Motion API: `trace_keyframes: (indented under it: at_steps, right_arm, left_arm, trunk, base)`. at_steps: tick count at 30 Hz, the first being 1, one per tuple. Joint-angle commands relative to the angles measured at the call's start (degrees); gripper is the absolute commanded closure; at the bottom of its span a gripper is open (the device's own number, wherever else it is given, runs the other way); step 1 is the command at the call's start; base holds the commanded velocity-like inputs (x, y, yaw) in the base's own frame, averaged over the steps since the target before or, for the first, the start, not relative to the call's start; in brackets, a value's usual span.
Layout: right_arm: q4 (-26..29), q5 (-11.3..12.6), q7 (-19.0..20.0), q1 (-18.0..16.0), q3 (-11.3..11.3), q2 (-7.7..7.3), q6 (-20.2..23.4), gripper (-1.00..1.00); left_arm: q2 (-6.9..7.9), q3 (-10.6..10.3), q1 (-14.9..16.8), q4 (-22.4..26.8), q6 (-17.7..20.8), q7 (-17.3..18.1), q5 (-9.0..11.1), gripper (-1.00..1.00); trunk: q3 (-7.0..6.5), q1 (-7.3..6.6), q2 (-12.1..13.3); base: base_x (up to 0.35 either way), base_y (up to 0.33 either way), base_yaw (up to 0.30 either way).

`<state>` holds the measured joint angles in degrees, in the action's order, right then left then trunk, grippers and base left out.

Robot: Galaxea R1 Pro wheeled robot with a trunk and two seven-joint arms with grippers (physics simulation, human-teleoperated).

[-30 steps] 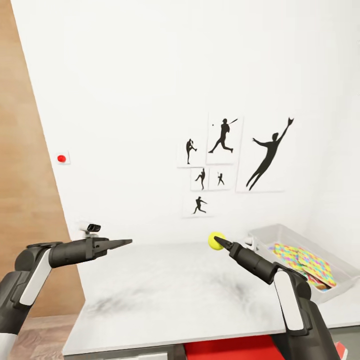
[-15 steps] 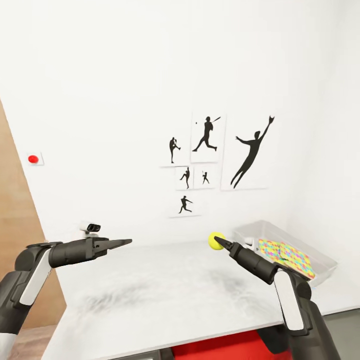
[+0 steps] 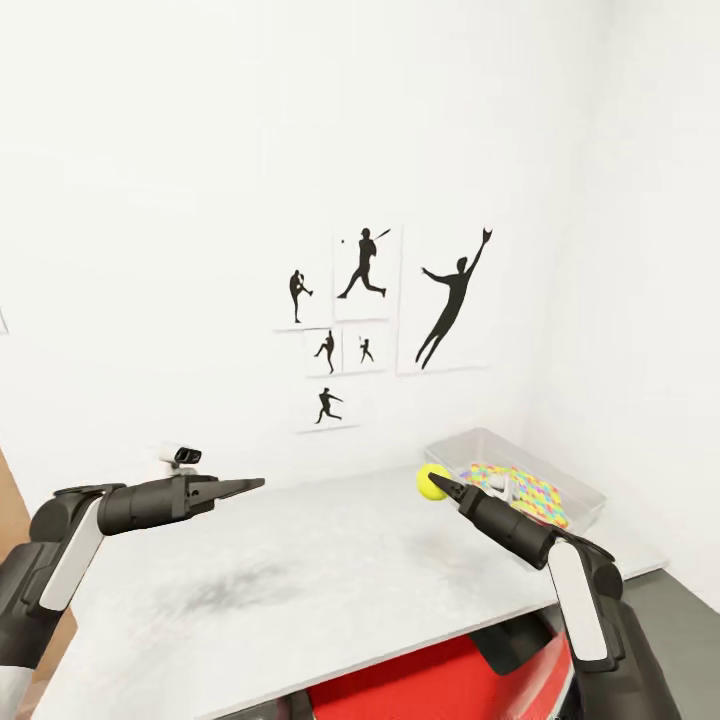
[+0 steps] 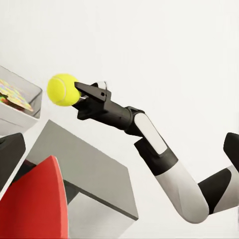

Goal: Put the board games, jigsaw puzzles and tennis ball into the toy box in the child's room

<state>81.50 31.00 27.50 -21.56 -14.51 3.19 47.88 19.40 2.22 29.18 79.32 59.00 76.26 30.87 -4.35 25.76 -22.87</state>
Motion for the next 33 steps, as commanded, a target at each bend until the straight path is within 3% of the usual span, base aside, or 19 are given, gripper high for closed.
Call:
trace_keyframes:
  at_steps: [1, 12, 33]
  right_arm:
    - [-0.02, 0.20, 0.13, -0.05, -0.17, 0.07, 0.47, 1.00]
    - [-0.03, 0.31, 0.33, 0.00, -2.46, 0.15, 0.46, 1.00]
    - [-0.03, 0.34, 0.29, 0.00, -2.54, 0.20, 0.45, 1.00]
  left_arm:
    - [0.03, -0.01, 0.00, 0.00, 0.50, 0.03, 0.16, -1.00]
    - [0.03, 0.06, 0.00, -0.04, 0.50, 0.03, 0.16, -1.00]
    - [0.03, 0.07, 0.00, -0.06, 0.50, -0.05, 0.16, -1.00]
  trunk:
    - [0.07, 0.02, -0.05]
    - [0.23, 0.02, -0.05]
    - [0.19, 0.02, -0.05]
  base:
    - [-0.004, -0.258, -0.243]
    - [0.132, -0.220, -0.257]
    - [0.156, -0.005, -0.044]
